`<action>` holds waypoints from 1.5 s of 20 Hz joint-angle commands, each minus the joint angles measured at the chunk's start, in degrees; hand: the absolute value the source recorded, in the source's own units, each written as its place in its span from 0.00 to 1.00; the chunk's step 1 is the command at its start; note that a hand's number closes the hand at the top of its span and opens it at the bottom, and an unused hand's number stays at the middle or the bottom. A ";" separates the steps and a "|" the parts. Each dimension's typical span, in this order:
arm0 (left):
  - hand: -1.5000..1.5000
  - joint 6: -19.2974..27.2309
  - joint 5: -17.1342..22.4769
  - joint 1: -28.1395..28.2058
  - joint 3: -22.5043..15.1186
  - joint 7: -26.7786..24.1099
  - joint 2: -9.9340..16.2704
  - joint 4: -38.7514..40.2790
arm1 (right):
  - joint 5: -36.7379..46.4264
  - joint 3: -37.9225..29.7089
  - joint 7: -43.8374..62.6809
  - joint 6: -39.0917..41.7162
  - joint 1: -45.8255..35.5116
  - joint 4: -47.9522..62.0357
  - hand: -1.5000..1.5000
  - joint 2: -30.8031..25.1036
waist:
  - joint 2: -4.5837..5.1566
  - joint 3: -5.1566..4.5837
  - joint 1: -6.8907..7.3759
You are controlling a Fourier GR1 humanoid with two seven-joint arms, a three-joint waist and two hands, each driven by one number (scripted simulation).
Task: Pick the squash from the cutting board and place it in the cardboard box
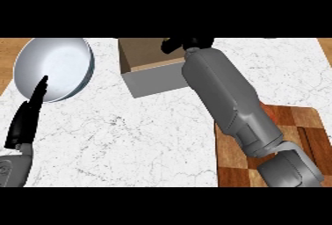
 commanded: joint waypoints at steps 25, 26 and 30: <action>0.50 -0.39 -0.52 -0.23 1.46 1.22 0.27 0.54 | -18.85 -17.27 -29.77 -22.27 1.07 3.50 0.00 -0.13 | -0.70 0.03 -2.08; 0.50 0.94 -1.09 1.72 0.80 -0.20 -1.58 1.79 | -20.38 -18.37 -31.10 -21.56 1.11 1.87 0.00 -0.64 | -0.79 0.02 -2.41; 0.50 -0.24 -0.29 5.06 1.70 2.52 -0.78 -3.55 | -22.38 -18.17 -33.87 -19.28 7.42 -2.23 0.00 -1.07 | -1.81 0.03 -4.20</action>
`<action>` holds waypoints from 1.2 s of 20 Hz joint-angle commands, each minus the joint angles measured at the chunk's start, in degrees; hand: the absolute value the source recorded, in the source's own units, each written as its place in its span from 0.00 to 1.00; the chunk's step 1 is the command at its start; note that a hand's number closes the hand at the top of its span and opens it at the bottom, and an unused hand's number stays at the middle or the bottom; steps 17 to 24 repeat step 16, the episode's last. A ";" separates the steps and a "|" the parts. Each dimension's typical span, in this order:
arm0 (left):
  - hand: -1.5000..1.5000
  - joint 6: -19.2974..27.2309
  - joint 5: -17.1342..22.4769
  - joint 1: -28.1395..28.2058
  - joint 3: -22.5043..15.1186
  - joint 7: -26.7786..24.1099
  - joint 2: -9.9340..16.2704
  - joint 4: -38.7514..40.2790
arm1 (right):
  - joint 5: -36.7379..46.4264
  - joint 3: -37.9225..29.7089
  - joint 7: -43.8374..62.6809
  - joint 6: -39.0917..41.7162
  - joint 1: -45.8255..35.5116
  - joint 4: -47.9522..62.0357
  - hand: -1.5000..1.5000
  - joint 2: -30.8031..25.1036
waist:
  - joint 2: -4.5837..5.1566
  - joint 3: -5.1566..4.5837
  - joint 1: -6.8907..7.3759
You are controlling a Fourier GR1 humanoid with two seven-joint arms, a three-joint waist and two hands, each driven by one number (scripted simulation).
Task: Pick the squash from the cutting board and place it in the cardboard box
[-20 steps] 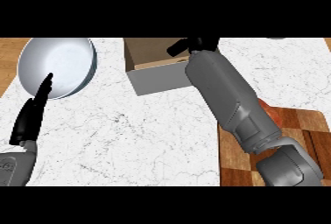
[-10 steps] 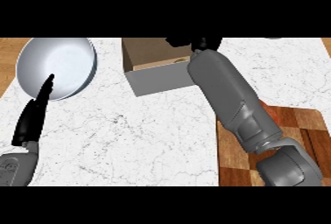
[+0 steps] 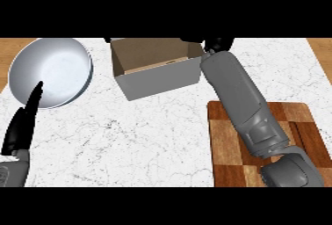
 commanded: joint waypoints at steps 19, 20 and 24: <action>0.50 -2.19 1.80 2.32 4.81 1.35 2.16 0.16 | -1.53 11.31 13.16 23.40 40.04 -49.33 0.00 -10.33 | -1.58 -0.27 -4.97; 0.50 -2.19 1.80 2.32 4.81 1.35 2.16 0.16 | -1.53 11.31 13.16 23.40 40.04 -49.33 0.00 -10.33 | -1.58 -0.27 -4.97; 0.50 -2.19 1.80 2.32 4.81 1.35 2.16 0.16 | -1.53 11.31 13.16 23.40 40.04 -49.33 0.00 -10.33 | -1.58 -0.27 -4.97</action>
